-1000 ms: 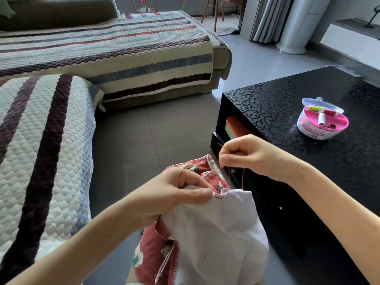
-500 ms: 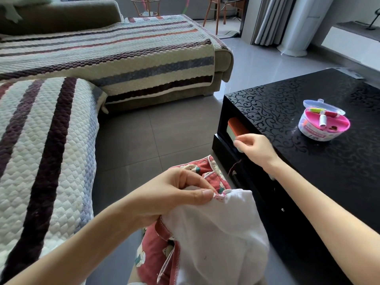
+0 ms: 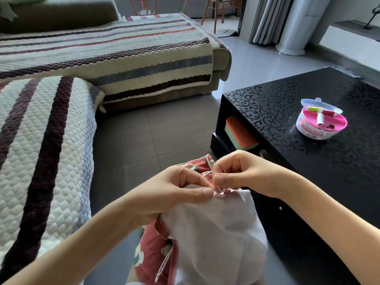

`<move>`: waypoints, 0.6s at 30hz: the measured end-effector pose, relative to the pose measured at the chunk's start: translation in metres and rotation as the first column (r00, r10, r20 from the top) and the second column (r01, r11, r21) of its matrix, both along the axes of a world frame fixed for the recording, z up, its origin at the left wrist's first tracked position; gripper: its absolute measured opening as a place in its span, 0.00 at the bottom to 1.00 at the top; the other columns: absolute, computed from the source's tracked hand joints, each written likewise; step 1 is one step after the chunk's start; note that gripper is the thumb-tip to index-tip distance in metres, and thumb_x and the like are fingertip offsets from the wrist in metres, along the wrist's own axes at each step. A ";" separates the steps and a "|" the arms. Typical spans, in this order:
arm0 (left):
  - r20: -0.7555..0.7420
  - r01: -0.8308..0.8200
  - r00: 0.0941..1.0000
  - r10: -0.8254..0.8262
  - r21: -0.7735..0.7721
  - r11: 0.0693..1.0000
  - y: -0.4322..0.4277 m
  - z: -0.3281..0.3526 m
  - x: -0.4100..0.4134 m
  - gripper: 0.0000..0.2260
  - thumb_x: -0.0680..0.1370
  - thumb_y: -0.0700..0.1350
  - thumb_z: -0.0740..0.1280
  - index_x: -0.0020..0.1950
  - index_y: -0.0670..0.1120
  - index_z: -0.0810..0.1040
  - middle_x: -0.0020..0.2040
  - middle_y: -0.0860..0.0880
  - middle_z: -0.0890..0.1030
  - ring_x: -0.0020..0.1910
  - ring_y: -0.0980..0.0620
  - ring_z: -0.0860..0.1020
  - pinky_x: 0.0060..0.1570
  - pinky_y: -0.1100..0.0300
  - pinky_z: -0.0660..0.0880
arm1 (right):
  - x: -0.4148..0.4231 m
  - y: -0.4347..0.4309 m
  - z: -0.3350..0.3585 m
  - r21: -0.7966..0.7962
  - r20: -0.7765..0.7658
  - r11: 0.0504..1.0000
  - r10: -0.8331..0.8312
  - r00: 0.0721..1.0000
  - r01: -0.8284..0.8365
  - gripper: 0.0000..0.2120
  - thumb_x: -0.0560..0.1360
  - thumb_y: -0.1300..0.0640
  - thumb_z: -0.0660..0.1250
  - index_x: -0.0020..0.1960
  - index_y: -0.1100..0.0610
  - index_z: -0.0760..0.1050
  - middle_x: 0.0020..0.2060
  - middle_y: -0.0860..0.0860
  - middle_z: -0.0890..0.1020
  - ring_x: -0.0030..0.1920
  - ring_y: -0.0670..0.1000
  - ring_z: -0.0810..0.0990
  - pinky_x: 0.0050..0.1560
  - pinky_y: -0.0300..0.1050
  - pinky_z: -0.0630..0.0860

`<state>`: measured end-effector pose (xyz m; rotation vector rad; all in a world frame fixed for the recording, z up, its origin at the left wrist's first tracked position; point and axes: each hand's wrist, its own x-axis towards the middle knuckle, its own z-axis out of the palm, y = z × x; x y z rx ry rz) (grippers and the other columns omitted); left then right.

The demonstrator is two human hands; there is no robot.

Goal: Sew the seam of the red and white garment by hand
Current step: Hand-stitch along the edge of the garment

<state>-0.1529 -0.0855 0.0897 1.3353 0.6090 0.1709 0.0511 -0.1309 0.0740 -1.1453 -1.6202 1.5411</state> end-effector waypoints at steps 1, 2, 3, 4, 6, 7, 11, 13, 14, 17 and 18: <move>-0.003 -0.006 1.000 0.006 0.005 1.000 0.000 -0.001 0.000 0.05 0.70 0.42 0.71 0.40 0.42 0.84 0.35 0.49 0.82 0.35 0.57 0.79 0.37 0.68 0.74 | -0.001 0.001 0.002 0.008 -0.002 1.000 -0.026 1.000 0.026 0.11 0.72 0.49 0.70 0.32 0.50 0.77 0.27 0.44 0.74 0.28 0.42 0.67 0.30 0.33 0.62; -0.006 -0.010 1.000 0.010 0.005 1.000 0.001 -0.001 0.000 0.05 0.70 0.42 0.71 0.41 0.42 0.84 0.36 0.48 0.82 0.36 0.56 0.79 0.38 0.67 0.74 | 0.000 0.003 0.002 0.021 0.001 0.998 -0.063 0.998 0.063 0.11 0.72 0.50 0.69 0.31 0.51 0.76 0.26 0.44 0.73 0.27 0.42 0.65 0.29 0.33 0.61; -0.008 -0.012 1.000 0.012 0.001 1.000 0.001 -0.002 -0.001 0.05 0.70 0.42 0.71 0.41 0.42 0.84 0.37 0.47 0.82 0.37 0.56 0.79 0.38 0.67 0.75 | 0.001 0.007 0.001 0.034 0.005 0.993 -0.110 0.994 0.109 0.12 0.72 0.52 0.68 0.31 0.51 0.76 0.25 0.44 0.71 0.27 0.43 0.64 0.28 0.33 0.60; -0.009 -0.013 1.000 0.013 -0.004 1.000 0.001 -0.002 -0.001 0.05 0.70 0.43 0.71 0.41 0.42 0.84 0.37 0.47 0.82 0.37 0.55 0.79 0.39 0.66 0.75 | 0.003 0.010 0.001 0.049 0.014 0.986 -0.159 0.987 0.159 0.12 0.72 0.53 0.68 0.30 0.51 0.76 0.25 0.44 0.69 0.27 0.43 0.63 0.28 0.34 0.59; -0.011 -0.013 1.000 0.013 -0.010 1.000 0.001 -0.003 -0.001 0.04 0.70 0.43 0.71 0.40 0.43 0.84 0.37 0.47 0.82 0.37 0.56 0.80 0.39 0.66 0.75 | 0.007 0.018 0.001 0.065 0.033 0.967 -0.250 0.968 0.248 0.12 0.72 0.52 0.68 0.30 0.51 0.77 0.24 0.46 0.66 0.27 0.45 0.60 0.28 0.37 0.55; -0.015 -0.016 1.000 0.016 -0.008 1.000 0.001 -0.003 -0.001 0.05 0.69 0.43 0.71 0.41 0.43 0.84 0.37 0.47 0.83 0.37 0.56 0.80 0.39 0.66 0.75 | 0.008 0.021 0.001 0.070 0.039 0.958 -0.281 0.959 0.278 0.12 0.72 0.52 0.68 0.30 0.51 0.77 0.23 0.46 0.65 0.27 0.46 0.59 0.29 0.39 0.53; -0.030 -0.031 0.999 0.031 0.010 0.999 0.002 -0.003 -0.001 0.06 0.69 0.43 0.71 0.41 0.43 0.84 0.39 0.46 0.83 0.38 0.54 0.80 0.40 0.65 0.76 | 0.008 0.024 0.002 0.085 0.092 0.952 -0.303 0.949 0.296 0.11 0.71 0.51 0.69 0.32 0.55 0.76 0.23 0.46 0.64 0.27 0.46 0.58 0.31 0.44 0.51; -0.033 -0.034 0.999 0.034 0.004 0.999 0.002 -0.004 -0.001 0.06 0.69 0.43 0.71 0.41 0.43 0.84 0.39 0.46 0.83 0.38 0.54 0.80 0.40 0.65 0.76 | 0.006 0.024 0.002 0.081 0.096 0.951 -0.306 0.947 0.299 0.13 0.71 0.50 0.69 0.34 0.58 0.76 0.22 0.45 0.64 0.26 0.46 0.58 0.31 0.44 0.51; -0.038 -0.041 0.998 0.041 0.003 0.999 0.003 -0.004 -0.002 0.06 0.69 0.44 0.72 0.42 0.42 0.84 0.39 0.46 0.83 0.38 0.54 0.80 0.40 0.65 0.76 | 0.005 0.023 0.002 0.086 0.100 0.949 -0.312 0.945 0.304 0.14 0.72 0.49 0.70 0.36 0.59 0.76 0.21 0.43 0.65 0.25 0.45 0.59 0.31 0.42 0.51; -0.048 -0.083 0.995 0.083 0.005 0.997 0.003 -0.006 -0.003 0.07 0.68 0.45 0.72 0.42 0.43 0.84 0.38 0.46 0.82 0.37 0.54 0.79 0.38 0.66 0.75 | 0.001 0.015 0.006 0.123 0.117 0.951 -0.296 0.948 0.282 0.10 0.78 0.57 0.64 0.48 0.64 0.78 0.19 0.40 0.72 0.22 0.39 0.69 0.28 0.31 0.63; -0.044 -0.099 0.994 0.099 -0.001 0.995 0.003 -0.006 -0.003 0.07 0.68 0.45 0.72 0.42 0.43 0.84 0.37 0.47 0.82 0.36 0.55 0.79 0.38 0.66 0.75 | -0.001 0.009 0.006 0.111 0.093 0.960 -0.268 0.959 0.257 0.09 0.79 0.60 0.63 0.51 0.66 0.78 0.21 0.40 0.75 0.24 0.37 0.73 0.29 0.28 0.67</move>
